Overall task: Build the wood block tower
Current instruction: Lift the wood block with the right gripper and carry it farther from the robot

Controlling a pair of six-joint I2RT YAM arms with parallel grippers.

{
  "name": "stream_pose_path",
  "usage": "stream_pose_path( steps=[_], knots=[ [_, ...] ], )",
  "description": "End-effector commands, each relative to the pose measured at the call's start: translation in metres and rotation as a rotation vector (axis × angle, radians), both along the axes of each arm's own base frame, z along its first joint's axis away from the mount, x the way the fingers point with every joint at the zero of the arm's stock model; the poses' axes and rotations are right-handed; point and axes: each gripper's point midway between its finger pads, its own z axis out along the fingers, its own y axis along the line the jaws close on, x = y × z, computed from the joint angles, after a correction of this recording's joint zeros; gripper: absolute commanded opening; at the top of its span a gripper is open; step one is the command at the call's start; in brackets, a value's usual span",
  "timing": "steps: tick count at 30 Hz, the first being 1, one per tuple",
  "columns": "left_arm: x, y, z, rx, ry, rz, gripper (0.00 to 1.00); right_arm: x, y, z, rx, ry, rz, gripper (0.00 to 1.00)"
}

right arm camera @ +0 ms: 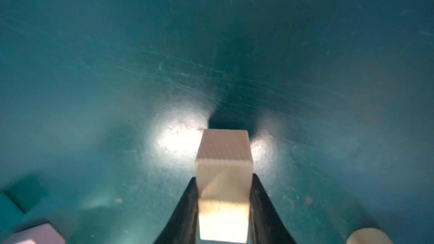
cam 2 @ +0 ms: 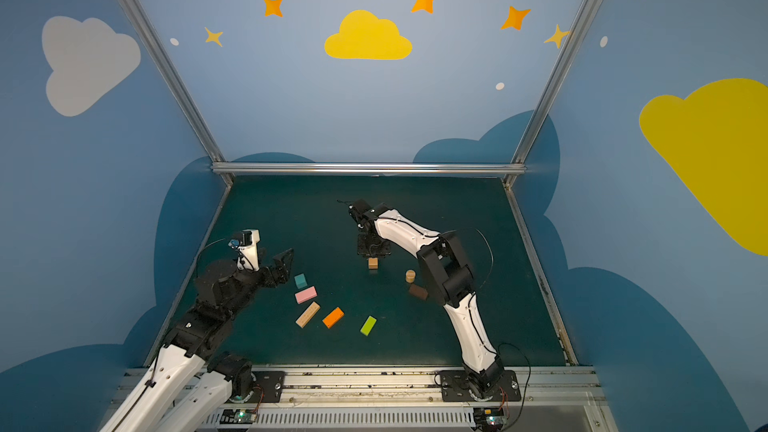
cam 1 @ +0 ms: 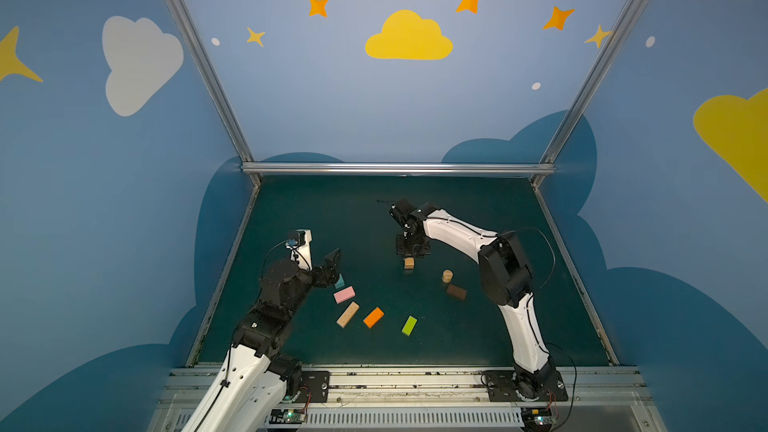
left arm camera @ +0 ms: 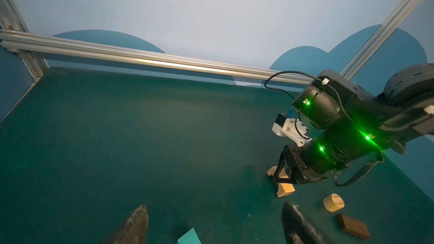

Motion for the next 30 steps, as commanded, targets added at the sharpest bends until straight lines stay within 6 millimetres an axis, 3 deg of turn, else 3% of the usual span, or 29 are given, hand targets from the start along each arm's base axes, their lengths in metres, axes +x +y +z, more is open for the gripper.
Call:
stream_pose_path(
  steps=[1,7,16,21,23,25,28,29,30],
  knots=[
    [0.001,0.001,0.0,0.018,-0.007,0.002,0.88,0.001,0.005,0.003,0.014,0.016,-0.012,0.48],
    [0.001,0.001,0.0,0.02,-0.005,0.003,0.88,0.003,0.006,0.01,0.047,0.015,-0.014,0.65],
    [0.002,0.0,0.0,0.017,-0.004,0.001,0.88,-0.016,-0.005,0.046,0.164,-0.043,0.011,0.66],
    [0.002,-0.001,0.0,0.014,-0.004,-0.005,0.88,-0.033,-0.021,0.061,0.208,-0.071,0.021,0.64],
    [0.002,-0.001,0.0,0.015,-0.004,-0.002,0.88,-0.038,-0.024,0.06,0.253,-0.07,0.017,0.58],
    [0.002,-0.001,0.0,0.015,-0.004,-0.002,0.88,-0.042,-0.029,0.056,0.283,-0.067,0.006,0.42],
    [0.002,-0.001,0.0,0.014,-0.001,0.0,0.88,-0.043,-0.037,0.045,0.308,-0.061,-0.022,0.06],
    [0.002,0.0,0.0,0.013,-0.001,0.001,0.88,-0.043,-0.039,0.041,0.318,-0.054,-0.027,0.0],
    [0.003,-0.001,0.0,0.012,-0.001,0.001,0.88,-0.043,-0.04,0.037,0.328,-0.045,-0.033,0.0]
  ],
)
